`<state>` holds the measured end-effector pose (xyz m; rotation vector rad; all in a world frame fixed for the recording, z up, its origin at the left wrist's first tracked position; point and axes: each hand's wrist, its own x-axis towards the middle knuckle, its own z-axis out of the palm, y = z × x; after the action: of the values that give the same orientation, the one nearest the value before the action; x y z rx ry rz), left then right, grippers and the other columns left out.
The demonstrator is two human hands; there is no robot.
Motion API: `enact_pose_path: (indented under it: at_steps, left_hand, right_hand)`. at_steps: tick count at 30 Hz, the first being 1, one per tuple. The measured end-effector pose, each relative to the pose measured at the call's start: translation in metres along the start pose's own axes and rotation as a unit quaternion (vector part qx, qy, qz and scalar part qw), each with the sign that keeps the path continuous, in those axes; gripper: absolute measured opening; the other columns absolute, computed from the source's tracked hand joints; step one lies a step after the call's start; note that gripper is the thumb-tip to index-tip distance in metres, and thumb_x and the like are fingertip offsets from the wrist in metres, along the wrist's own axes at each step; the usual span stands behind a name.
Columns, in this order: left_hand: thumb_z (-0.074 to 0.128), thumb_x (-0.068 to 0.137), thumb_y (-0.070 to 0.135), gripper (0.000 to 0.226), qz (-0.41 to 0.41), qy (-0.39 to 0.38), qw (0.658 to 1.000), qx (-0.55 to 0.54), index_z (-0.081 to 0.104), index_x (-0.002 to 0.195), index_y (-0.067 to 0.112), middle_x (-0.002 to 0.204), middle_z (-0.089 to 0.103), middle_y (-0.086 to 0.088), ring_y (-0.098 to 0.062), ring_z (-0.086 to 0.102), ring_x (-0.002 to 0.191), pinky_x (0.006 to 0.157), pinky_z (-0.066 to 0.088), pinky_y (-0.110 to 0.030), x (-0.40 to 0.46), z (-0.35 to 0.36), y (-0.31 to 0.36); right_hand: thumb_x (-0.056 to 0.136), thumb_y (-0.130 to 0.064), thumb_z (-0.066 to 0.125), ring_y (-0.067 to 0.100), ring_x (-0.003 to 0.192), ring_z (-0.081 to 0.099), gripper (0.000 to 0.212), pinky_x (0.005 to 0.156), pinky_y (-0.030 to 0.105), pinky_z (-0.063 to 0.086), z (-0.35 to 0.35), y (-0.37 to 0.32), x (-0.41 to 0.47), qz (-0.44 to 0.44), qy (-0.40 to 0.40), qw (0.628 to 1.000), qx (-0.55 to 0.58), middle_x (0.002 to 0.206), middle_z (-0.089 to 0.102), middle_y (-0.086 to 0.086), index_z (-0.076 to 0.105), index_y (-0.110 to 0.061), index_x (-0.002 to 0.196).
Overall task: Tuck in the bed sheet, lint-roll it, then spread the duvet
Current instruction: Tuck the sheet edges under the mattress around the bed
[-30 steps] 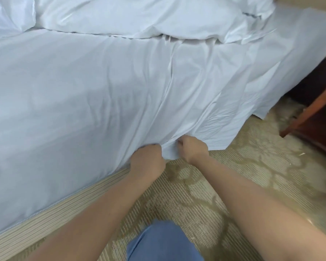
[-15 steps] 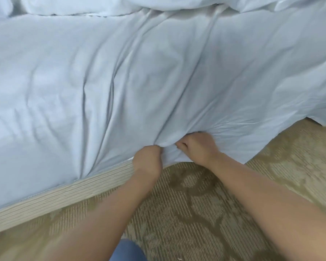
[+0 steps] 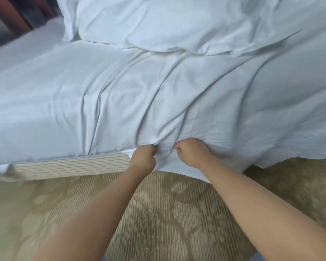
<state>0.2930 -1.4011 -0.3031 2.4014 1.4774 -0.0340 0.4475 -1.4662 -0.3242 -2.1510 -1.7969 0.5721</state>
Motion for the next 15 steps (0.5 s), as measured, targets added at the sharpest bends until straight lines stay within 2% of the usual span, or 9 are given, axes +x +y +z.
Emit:
enact_pose_path:
  at_steps: [3,4,6,8,10,11,12,14,15]
  left_hand:
    - [0.047,0.081,0.0,0.02,0.003,0.017,1.0,-0.008,0.066,0.086,0.004,0.095,0.068,-0.012,-0.03,0.06,0.095,0.069,0.041,-0.027,-0.001,-0.013,0.027]
    - [0.048,0.083,0.002,0.018,-0.007,0.018,1.0,-0.008,0.065,0.082,0.005,0.092,0.067,-0.011,-0.03,0.06,0.094,0.067,0.04,-0.026,0.0,-0.018,0.035]
    - [0.051,0.084,0.004,0.017,-0.02,0.012,1.0,0.003,0.061,0.071,0.009,0.086,0.064,-0.012,-0.03,0.061,0.091,0.065,0.037,-0.026,0.007,-0.027,0.045]
    - [0.056,0.083,0.008,0.013,-0.021,0.0,0.999,0.031,0.066,0.076,0.006,0.089,0.066,-0.012,-0.028,0.061,0.09,0.064,0.037,-0.026,0.017,-0.032,0.048]
    - [0.061,0.082,0.013,0.015,-0.007,-0.016,0.998,0.062,0.074,0.09,0.01,0.094,0.069,-0.007,-0.026,0.063,0.089,0.065,0.04,-0.025,0.027,-0.036,0.047]
    - [0.064,0.081,0.014,0.016,0.003,-0.025,0.997,0.073,0.075,0.091,0.012,0.093,0.069,-0.006,-0.025,0.064,0.088,0.065,0.041,-0.025,0.031,-0.037,0.047]
    - [0.065,0.08,0.015,0.014,0.008,-0.03,0.996,0.081,0.075,0.089,0.014,0.09,0.069,-0.004,-0.025,0.063,0.085,0.065,0.042,-0.026,0.033,-0.038,0.049]
    - [0.064,0.078,0.015,0.006,0.01,-0.018,0.995,0.101,0.07,0.078,0.015,0.077,0.062,-0.002,-0.023,0.059,0.074,0.064,0.043,-0.026,0.038,-0.037,0.046]
    - [0.063,0.076,0.015,0.007,0.01,-0.006,0.994,0.11,0.064,0.07,0.015,0.071,0.057,0.0,-0.023,0.056,0.07,0.062,0.044,-0.026,0.038,-0.035,0.045]
  right_hand:
    - [0.094,-0.013,0.041,0.024,0.076,0.049,0.036,0.064,0.03,0.036,-0.018,0.011,-0.005,0.008,-0.009,1.0,-0.026,0.067,0.048,-0.003,0.039,-0.021,0.058]
    - [0.094,-0.013,0.041,0.025,0.078,0.052,0.035,0.065,0.03,0.038,-0.021,0.014,-0.005,0.004,-0.02,0.999,-0.026,0.069,0.05,-0.003,0.044,-0.021,0.06]
    - [0.095,-0.016,0.043,0.027,0.096,0.058,0.026,0.078,0.036,0.048,-0.025,0.019,-0.005,-0.011,-0.038,0.999,-0.027,0.094,0.065,0.001,0.066,-0.018,0.086]
    - [0.098,-0.021,0.043,0.026,0.113,0.055,0.028,0.092,0.041,0.047,-0.027,0.023,-0.003,-0.011,-0.056,0.997,-0.042,0.119,0.064,0.003,0.066,-0.017,0.114]
    - [0.099,-0.026,0.044,0.025,0.12,0.052,0.031,0.097,0.039,0.045,-0.024,0.027,0.001,-0.005,-0.067,0.997,-0.046,0.128,0.06,0.0,0.062,-0.022,0.124]
    - [0.099,-0.026,0.045,0.025,0.119,0.053,0.03,0.097,0.039,0.045,-0.021,0.027,0.003,0.0,-0.064,0.997,-0.042,0.127,0.061,0.0,0.064,-0.024,0.122]
    - [0.097,-0.024,0.046,0.026,0.114,0.057,0.025,0.092,0.04,0.048,-0.019,0.028,0.003,0.005,-0.055,0.998,-0.037,0.117,0.066,0.0,0.068,-0.024,0.111]
    - [0.093,-0.021,0.048,0.028,0.097,0.061,0.02,0.079,0.039,0.05,-0.014,0.028,0.007,0.008,-0.036,0.999,-0.038,0.086,0.065,0.0,0.063,-0.016,0.081]
    - [0.093,-0.023,0.049,0.027,0.094,0.061,0.02,0.078,0.038,0.05,-0.012,0.027,0.007,0.009,-0.031,0.999,-0.043,0.082,0.064,-0.001,0.062,-0.015,0.08]
